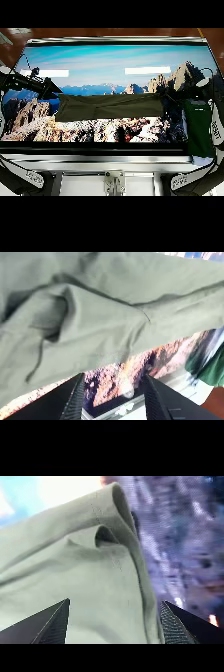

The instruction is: Fold the shirts.

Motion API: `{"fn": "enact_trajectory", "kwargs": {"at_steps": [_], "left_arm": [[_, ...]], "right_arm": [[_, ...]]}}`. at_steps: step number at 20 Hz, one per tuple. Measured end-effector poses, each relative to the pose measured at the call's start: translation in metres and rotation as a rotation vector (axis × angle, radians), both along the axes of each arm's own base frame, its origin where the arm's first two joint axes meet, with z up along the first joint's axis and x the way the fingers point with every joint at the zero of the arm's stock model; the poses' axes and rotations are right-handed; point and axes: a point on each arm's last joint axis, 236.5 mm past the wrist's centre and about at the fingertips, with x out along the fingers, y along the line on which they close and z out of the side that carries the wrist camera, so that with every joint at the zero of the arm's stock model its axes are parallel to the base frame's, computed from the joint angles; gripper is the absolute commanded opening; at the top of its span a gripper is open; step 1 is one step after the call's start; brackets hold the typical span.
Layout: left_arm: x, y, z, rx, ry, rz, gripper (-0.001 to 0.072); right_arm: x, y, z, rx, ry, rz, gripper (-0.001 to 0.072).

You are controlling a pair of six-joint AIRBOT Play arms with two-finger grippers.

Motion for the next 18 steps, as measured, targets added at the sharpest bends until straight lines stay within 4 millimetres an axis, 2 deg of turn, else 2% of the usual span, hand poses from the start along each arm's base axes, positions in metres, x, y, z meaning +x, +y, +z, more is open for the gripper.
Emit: {"fn": "enact_trajectory", "kwargs": {"at_steps": [2,5,6,7,8,9,10,11,12,14,16,18], "left_arm": [[-0.001,-0.002,0.007,0.003,-0.014,-0.007,0.0459],[-0.002,-0.01,0.013,0.001,-0.023,-0.026,0.0459],[-0.002,-0.013,0.014,0.002,-0.025,-0.032,0.0459],[-0.002,-0.016,0.015,0.001,-0.027,-0.039,0.0458],[-0.003,-0.02,0.015,-0.001,-0.028,-0.046,0.0457],[-0.003,-0.024,0.016,-0.002,-0.029,-0.055,0.0455],[-0.004,-0.029,0.016,-0.003,-0.03,-0.066,0.0386],[-0.003,-0.035,0.016,-0.002,-0.035,-0.072,0.0194],[-0.001,-0.041,0.016,0.003,-0.045,-0.075,0.0047],[0.006,-0.061,0.015,0.012,-0.09,-0.101,0.0046],[0.015,-0.088,0.011,0.027,-0.144,-0.123,0.0046],[0.02,-0.132,0.009,0.02,-0.194,-0.159,0.0045]], "right_arm": [[-0.002,0.0,-0.01,0.027,0.026,-0.012,0.0694],[-0.007,0.013,-0.027,0.076,0.08,-0.014,0.068],[-0.007,0.018,-0.031,0.095,0.094,-0.018,0.0514],[-0.007,0.025,-0.037,0.107,0.105,-0.013,0.0246],[-0.01,0.03,-0.043,0.114,0.123,-0.007,0.0078],[-0.013,0.034,-0.044,0.117,0.133,0.005,0.0061],[-0.012,0.036,-0.043,0.114,0.123,0.02,0.0061],[-0.01,0.04,-0.039,0.114,0.103,0.037,0.0061],[-0.009,0.042,-0.031,0.116,0.08,0.058,0.006],[-0.002,0.051,0.004,0.133,-0.001,0.091,0.006],[-0.004,0.056,0.044,0.129,-0.072,0.13,0.006],[-0.008,0.061,0.091,0.124,-0.149,0.154,0.006]]}}
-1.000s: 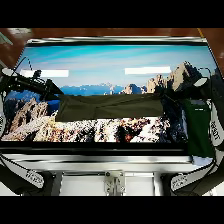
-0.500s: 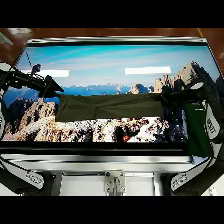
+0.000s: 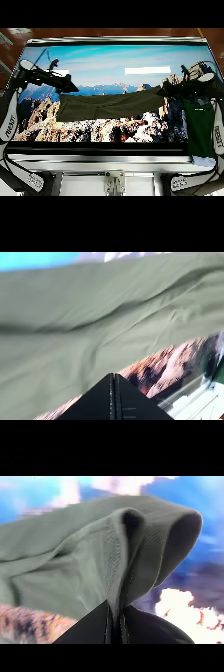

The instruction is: Fold the shirts.

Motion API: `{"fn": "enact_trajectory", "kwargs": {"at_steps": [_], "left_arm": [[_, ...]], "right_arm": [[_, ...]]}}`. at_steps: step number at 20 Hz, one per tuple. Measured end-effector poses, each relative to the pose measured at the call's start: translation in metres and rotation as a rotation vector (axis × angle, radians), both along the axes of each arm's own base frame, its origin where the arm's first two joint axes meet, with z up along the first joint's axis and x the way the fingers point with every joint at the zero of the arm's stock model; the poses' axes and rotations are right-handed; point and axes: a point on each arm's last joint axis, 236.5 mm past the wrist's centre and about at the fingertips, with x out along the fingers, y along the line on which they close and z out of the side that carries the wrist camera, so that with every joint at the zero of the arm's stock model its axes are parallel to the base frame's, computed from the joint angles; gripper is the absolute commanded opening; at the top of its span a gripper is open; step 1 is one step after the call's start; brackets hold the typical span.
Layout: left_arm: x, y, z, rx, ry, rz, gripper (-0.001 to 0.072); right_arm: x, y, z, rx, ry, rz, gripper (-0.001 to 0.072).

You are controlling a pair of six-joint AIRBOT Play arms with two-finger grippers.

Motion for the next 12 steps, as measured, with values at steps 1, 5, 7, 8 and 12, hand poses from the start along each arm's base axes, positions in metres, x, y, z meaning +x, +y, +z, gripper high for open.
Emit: {"fn": "enact_trajectory", "kwargs": {"at_steps": [1,5,7,8,12], "left_arm": [[0.0,-0.022,-0.001,-0.004,-0.021,-0.021,0.0046],[-0.016,-0.116,-0.003,-0.027,-0.095,-0.112,0.0045],[-0.026,-0.157,-0.007,-0.053,-0.111,-0.132,0.0045],[-0.032,-0.179,-0.01,-0.076,-0.11,-0.137,0.0045],[-0.064,-0.26,-0.024,-0.203,-0.065,-0.152,0.0045]], "right_arm": [[-0.007,0.003,0.023,0.0,-0.027,0.013,0.006],[-0.037,0.016,0.107,-0.009,-0.152,0.039,0.006],[-0.053,0.021,0.139,-0.015,-0.202,0.038,0.006],[-0.06,0.024,0.152,-0.013,-0.221,0.036,0.006],[-0.084,0.031,0.184,-0.012,-0.261,0.031,0.0061]]}}
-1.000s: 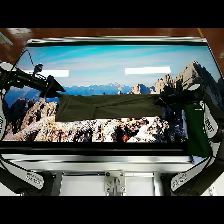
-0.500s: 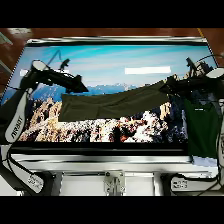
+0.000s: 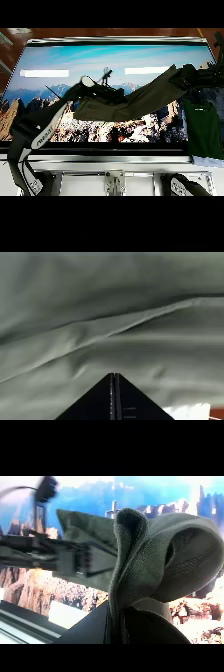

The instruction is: Fold the shirts.

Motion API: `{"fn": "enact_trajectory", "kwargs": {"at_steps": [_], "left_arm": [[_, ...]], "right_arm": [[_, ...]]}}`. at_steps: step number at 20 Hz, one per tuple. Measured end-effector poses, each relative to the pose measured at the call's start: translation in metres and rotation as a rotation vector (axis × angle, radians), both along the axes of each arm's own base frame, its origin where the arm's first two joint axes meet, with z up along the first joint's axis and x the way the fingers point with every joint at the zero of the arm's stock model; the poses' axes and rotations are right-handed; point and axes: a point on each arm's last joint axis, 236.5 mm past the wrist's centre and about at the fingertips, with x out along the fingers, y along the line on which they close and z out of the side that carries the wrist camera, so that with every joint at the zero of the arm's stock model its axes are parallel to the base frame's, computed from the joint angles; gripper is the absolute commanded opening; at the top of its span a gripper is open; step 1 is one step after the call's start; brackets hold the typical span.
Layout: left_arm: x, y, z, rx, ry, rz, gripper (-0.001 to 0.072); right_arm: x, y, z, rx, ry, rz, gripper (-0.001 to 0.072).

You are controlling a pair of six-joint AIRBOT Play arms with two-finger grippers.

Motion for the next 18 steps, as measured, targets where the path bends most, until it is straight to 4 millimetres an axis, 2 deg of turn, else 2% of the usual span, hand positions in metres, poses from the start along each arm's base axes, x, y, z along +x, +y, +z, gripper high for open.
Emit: {"fn": "enact_trajectory", "kwargs": {"at_steps": [4,6,8,10,12,14,16,18], "left_arm": [[-0.026,-0.061,-0.021,-0.105,0.099,0.029,0.0044],[-0.036,-0.078,-0.029,-0.144,0.141,0.035,0.0042],[-0.027,-0.081,-0.023,-0.179,0.125,0.06,0.0041],[-0.008,-0.066,-0.004,-0.202,0.078,0.08,0.004],[0.027,-0.027,0.026,-0.192,-0.008,0.118,0.0041],[0.064,0.034,0.061,-0.149,-0.093,0.171,0.0041],[0.097,0.113,0.106,-0.096,-0.196,0.25,0.0042],[0.112,0.195,0.154,-0.049,-0.283,0.335,0.0043]], "right_arm": [[-0.015,0.004,0.008,0.008,0.019,0.004,0.0061],[-0.018,0.005,0.009,0.01,0.026,0.004,0.0061],[-0.018,0.006,0.009,0.008,0.027,0.001,0.006],[-0.015,0.012,0.007,0.006,0.023,0.007,0.006],[-0.005,0.03,0.003,0.01,0.01,0.032,0.006],[0.009,0.062,-0.005,0.021,-0.008,0.074,0.006],[0.025,0.106,-0.021,0.04,-0.019,0.121,0.006],[0.036,0.162,-0.048,0.067,-0.011,0.173,0.006]]}}
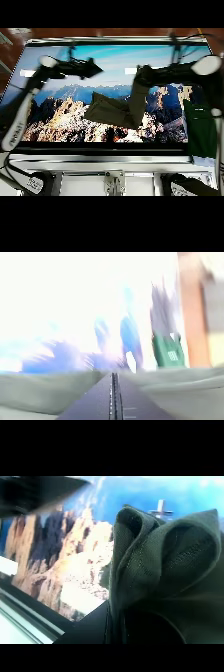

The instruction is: Fold the shirts.

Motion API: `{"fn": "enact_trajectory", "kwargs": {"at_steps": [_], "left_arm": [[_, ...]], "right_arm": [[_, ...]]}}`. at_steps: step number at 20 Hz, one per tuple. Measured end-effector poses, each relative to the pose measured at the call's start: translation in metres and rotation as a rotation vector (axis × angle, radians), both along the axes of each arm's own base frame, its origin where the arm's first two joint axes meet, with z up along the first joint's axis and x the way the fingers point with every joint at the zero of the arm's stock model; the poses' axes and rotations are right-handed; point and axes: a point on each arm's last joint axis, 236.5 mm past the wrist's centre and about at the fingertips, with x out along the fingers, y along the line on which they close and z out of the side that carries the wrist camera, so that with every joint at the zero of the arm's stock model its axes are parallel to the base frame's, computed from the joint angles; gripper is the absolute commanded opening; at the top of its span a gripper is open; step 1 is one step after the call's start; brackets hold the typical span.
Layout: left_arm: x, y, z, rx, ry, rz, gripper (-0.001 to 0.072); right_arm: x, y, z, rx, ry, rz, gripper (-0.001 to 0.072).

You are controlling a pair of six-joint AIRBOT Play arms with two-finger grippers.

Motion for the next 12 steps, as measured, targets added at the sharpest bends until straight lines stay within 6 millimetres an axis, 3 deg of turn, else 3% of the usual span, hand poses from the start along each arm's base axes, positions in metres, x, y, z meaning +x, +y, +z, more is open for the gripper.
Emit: {"fn": "enact_trajectory", "kwargs": {"at_steps": [2,4,5,6,7,10,12], "left_arm": [[-0.01,0.069,0.047,0.039,-0.059,0.059,0.0044],[-0.036,0.114,0.082,0.082,-0.097,0.077,0.0044],[-0.053,0.128,0.095,0.108,-0.112,0.064,0.0044],[-0.071,0.138,0.106,0.132,-0.124,0.049,0.0044],[-0.086,0.145,0.114,0.155,-0.134,0.035,0.0044],[-0.117,0.15,0.133,0.193,-0.164,0.005,0.0044],[-0.128,0.149,0.138,0.208,-0.173,-0.012,0.0044]], "right_arm": [[0.007,0.058,-0.033,0.038,0.026,0.03,0.006],[0.009,0.11,-0.072,0.085,0.077,0.026,0.0069],[0.01,0.131,-0.092,0.116,0.111,0.011,0.023],[0.011,0.148,-0.109,0.143,0.142,-0.006,0.057],[0.012,0.161,-0.122,0.175,0.17,-0.028,0.0667],[0.011,0.176,-0.143,0.213,0.215,-0.033,0.0667],[0.013,0.164,-0.145,0.206,0.227,-0.016,0.0667]]}}
